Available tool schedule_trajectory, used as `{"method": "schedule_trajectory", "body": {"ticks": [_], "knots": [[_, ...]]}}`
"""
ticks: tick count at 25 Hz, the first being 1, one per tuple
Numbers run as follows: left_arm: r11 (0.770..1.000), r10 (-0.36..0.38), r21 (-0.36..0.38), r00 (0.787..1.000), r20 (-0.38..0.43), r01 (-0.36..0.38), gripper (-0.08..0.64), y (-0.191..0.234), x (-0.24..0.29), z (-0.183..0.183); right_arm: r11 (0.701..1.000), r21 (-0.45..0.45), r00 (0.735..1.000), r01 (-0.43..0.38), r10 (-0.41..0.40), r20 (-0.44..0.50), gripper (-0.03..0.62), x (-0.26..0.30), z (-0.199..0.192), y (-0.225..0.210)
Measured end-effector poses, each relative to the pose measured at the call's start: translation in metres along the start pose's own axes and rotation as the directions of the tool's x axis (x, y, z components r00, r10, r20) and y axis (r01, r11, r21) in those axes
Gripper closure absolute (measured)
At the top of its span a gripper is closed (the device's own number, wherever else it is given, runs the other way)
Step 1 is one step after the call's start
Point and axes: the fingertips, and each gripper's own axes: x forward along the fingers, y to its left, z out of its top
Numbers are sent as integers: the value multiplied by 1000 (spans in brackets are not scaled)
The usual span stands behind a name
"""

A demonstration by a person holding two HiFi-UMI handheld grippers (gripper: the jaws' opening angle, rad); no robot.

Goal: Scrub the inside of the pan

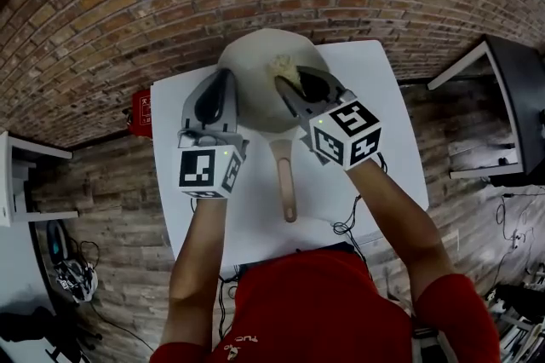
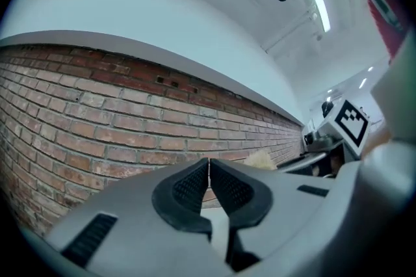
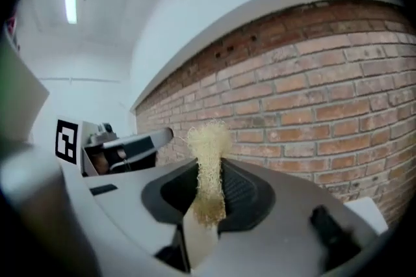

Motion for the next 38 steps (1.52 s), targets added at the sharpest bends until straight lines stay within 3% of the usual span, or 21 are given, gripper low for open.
{"method": "schedule_trajectory", "body": {"ticks": [5,10,15,38], "knots": [[999,-41,-28,999,22,42,540,-34,-14,25,996,-72,975,-46,60,215,505,-45,46,31],[997,-44,-53,998,53,47,540,-57,-30,41,997,-45,946,-57,68,316,505,-76,57,43],[998,-52,-15,998,43,53,540,-70,-39,42,998,-14,941,-64,65,332,506,-87,44,51],[999,-27,-20,999,19,27,540,-72,-45,26,996,-33,951,-80,86,296,506,-94,24,64]]}}
